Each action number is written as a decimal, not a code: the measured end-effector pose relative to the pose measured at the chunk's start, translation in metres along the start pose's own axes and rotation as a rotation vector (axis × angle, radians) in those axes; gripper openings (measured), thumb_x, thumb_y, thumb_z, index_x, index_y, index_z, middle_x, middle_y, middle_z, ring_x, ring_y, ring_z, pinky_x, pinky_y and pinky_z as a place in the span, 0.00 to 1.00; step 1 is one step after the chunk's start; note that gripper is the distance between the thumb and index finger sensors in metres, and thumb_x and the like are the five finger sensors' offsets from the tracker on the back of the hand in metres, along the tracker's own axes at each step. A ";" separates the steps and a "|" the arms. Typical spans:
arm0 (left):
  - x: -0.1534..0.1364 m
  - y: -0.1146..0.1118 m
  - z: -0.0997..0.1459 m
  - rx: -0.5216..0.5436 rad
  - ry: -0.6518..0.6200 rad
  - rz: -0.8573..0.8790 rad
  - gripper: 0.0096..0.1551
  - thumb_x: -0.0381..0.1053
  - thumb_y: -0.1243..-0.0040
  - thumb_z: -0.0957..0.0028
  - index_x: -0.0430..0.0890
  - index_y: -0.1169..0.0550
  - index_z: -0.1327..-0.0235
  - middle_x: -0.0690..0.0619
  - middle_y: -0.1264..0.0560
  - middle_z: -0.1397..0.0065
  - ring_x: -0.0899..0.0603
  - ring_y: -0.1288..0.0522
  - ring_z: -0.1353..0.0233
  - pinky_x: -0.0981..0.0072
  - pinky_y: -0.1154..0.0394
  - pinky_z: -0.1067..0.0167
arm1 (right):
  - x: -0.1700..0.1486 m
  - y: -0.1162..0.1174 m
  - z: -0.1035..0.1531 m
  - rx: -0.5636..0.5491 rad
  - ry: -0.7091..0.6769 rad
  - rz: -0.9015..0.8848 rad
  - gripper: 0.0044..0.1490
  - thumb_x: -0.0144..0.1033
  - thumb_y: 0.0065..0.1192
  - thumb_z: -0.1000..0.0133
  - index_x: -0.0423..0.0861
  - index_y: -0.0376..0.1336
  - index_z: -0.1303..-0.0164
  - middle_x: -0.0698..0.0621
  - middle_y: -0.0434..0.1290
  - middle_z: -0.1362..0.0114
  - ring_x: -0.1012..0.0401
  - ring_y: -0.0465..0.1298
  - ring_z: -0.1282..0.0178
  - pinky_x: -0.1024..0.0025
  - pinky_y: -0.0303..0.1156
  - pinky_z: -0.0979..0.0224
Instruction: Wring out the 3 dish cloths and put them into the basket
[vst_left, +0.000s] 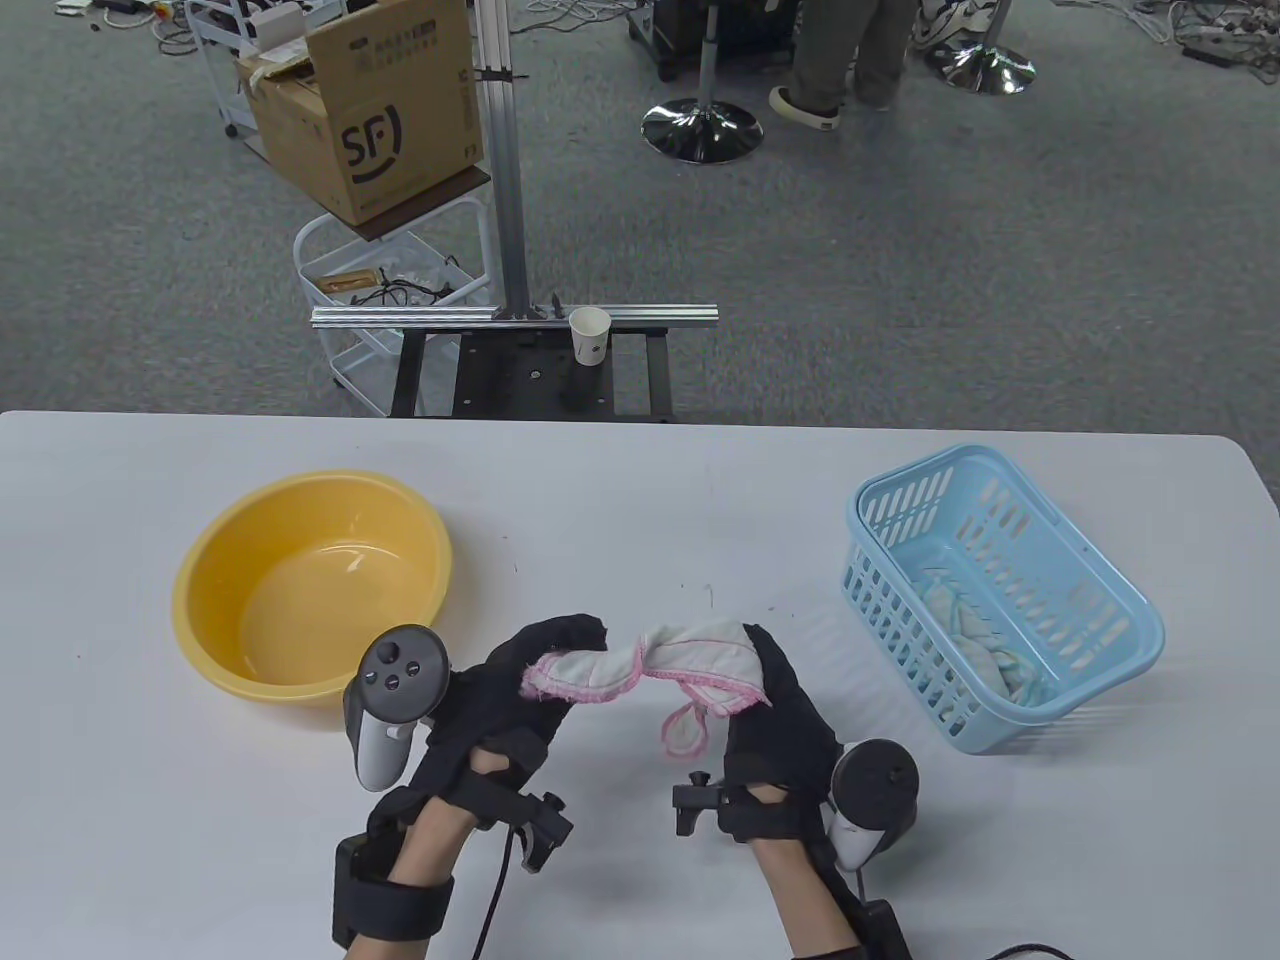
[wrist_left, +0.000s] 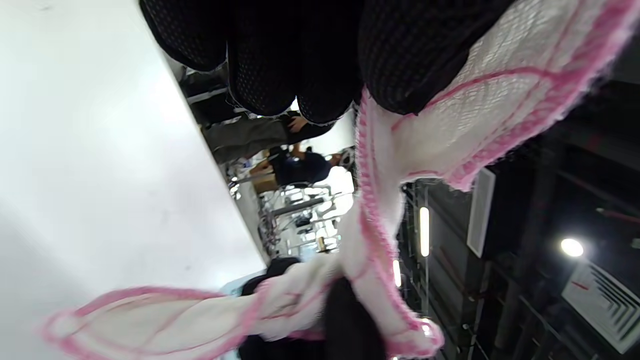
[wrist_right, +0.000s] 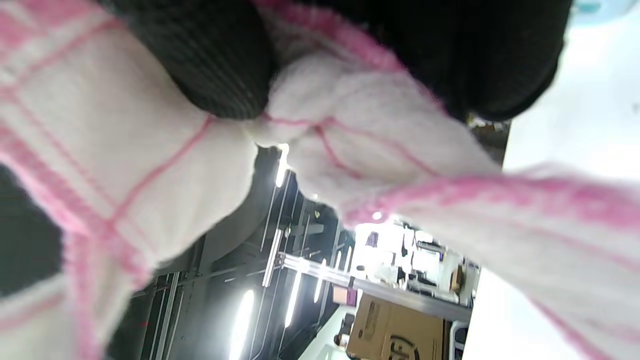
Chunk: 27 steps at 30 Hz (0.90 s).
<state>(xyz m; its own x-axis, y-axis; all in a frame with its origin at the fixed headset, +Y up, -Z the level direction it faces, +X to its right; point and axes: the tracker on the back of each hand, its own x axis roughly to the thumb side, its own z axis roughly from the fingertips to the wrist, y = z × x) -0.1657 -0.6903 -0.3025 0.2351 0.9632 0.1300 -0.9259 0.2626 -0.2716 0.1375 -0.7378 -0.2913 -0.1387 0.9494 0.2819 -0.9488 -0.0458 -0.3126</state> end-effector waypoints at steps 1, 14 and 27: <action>-0.012 0.000 0.000 -0.015 0.031 0.024 0.27 0.53 0.32 0.49 0.56 0.22 0.34 0.56 0.28 0.26 0.41 0.27 0.26 0.40 0.35 0.26 | -0.002 -0.001 0.000 -0.018 0.005 -0.009 0.32 0.44 0.68 0.44 0.38 0.67 0.35 0.42 0.84 0.45 0.45 0.84 0.47 0.41 0.74 0.38; -0.085 0.024 0.009 -0.060 0.167 0.246 0.36 0.60 0.35 0.48 0.54 0.29 0.25 0.54 0.34 0.21 0.39 0.33 0.21 0.37 0.39 0.25 | -0.007 -0.004 -0.009 0.068 -0.036 0.019 0.32 0.41 0.68 0.44 0.41 0.65 0.32 0.42 0.82 0.40 0.43 0.81 0.41 0.39 0.70 0.33; -0.063 -0.035 -0.001 -0.515 0.174 0.091 0.70 0.75 0.29 0.60 0.58 0.56 0.16 0.58 0.58 0.12 0.41 0.62 0.11 0.32 0.63 0.21 | 0.004 0.035 0.006 0.456 -0.028 -0.010 0.31 0.41 0.67 0.42 0.45 0.64 0.29 0.46 0.81 0.36 0.42 0.68 0.25 0.33 0.58 0.25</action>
<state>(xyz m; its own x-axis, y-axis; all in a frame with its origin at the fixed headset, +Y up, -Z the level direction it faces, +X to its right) -0.1475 -0.7603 -0.3019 0.2468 0.9670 -0.0639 -0.6909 0.1294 -0.7112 0.1019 -0.7376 -0.2963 -0.1308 0.9421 0.3087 -0.9772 -0.1750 0.1200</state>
